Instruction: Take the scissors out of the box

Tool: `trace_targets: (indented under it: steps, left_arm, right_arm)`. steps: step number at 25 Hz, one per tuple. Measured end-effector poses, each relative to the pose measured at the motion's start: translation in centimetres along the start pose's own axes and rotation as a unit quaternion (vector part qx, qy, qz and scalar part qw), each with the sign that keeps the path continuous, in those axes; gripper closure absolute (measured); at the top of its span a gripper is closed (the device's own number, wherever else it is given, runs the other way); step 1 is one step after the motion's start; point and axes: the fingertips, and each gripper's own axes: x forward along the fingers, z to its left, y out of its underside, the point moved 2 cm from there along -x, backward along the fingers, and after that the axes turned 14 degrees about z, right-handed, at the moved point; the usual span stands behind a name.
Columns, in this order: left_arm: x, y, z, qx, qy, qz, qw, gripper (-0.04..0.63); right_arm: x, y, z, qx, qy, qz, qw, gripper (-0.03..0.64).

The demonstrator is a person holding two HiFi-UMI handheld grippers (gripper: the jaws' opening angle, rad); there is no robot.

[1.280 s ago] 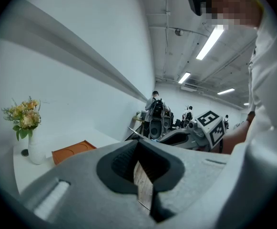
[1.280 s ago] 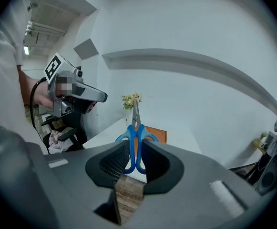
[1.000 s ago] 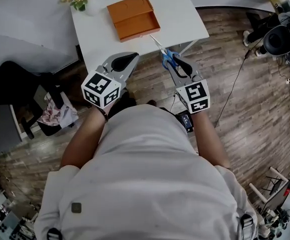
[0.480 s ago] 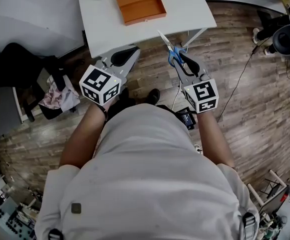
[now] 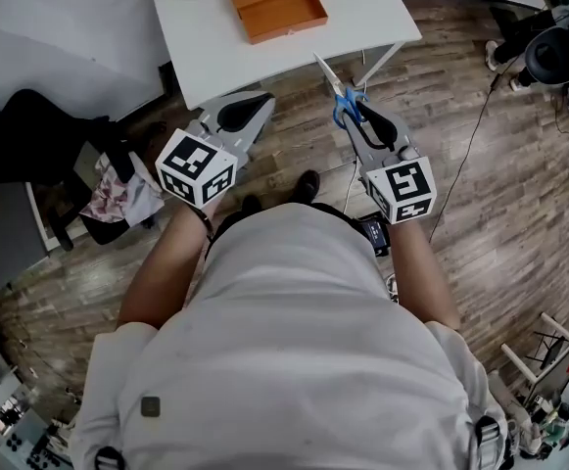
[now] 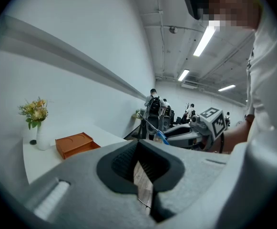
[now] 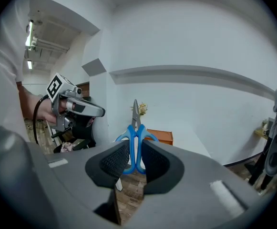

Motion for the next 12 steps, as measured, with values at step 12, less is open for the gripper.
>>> trace_targets:
  steps: [12]
  left_arm:
    - [-10.4,4.3,0.9,0.032,0.031,-0.011,0.999,0.591]
  right_arm:
    - [-2.0,-1.6,10.7,0.028,0.058,-0.016,0.998,0.517]
